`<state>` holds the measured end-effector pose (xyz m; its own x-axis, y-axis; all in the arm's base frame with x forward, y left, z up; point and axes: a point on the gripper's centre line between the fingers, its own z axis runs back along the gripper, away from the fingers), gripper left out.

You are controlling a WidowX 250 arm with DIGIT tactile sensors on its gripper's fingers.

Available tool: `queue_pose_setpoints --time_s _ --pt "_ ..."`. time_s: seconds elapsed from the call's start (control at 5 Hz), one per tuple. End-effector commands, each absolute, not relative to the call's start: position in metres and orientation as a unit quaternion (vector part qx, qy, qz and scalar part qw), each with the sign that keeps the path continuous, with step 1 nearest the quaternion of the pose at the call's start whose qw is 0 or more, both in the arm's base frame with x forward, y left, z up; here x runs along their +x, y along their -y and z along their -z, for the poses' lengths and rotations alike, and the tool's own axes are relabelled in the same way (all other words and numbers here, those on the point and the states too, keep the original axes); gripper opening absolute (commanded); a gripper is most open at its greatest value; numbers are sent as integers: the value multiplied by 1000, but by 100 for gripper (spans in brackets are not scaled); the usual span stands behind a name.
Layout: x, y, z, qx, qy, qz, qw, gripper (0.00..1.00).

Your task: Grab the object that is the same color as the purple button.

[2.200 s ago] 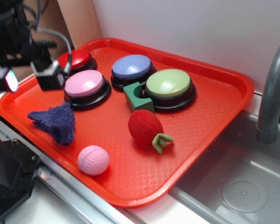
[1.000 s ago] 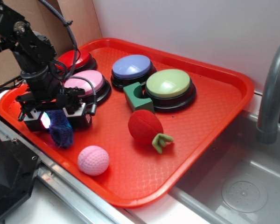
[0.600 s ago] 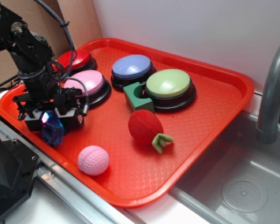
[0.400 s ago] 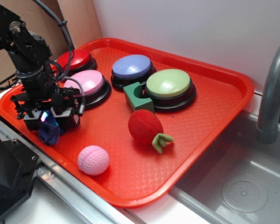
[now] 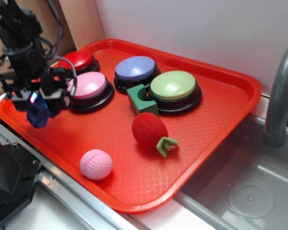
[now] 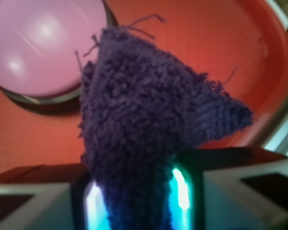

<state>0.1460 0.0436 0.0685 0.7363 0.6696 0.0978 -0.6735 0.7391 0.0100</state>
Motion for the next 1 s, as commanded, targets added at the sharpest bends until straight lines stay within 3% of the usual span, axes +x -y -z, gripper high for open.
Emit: queue_pose_setpoints --time_s 0.0,0.4,0.6,0.8 --pt "162 -27 -155 24 46 -179 983 0" --pt "169 7 -198 8 38 -40 998 0" --pt "169 8 -201 -16 53 -55 997 0" --pt "167 -5 -197 2 49 -100 994 0"
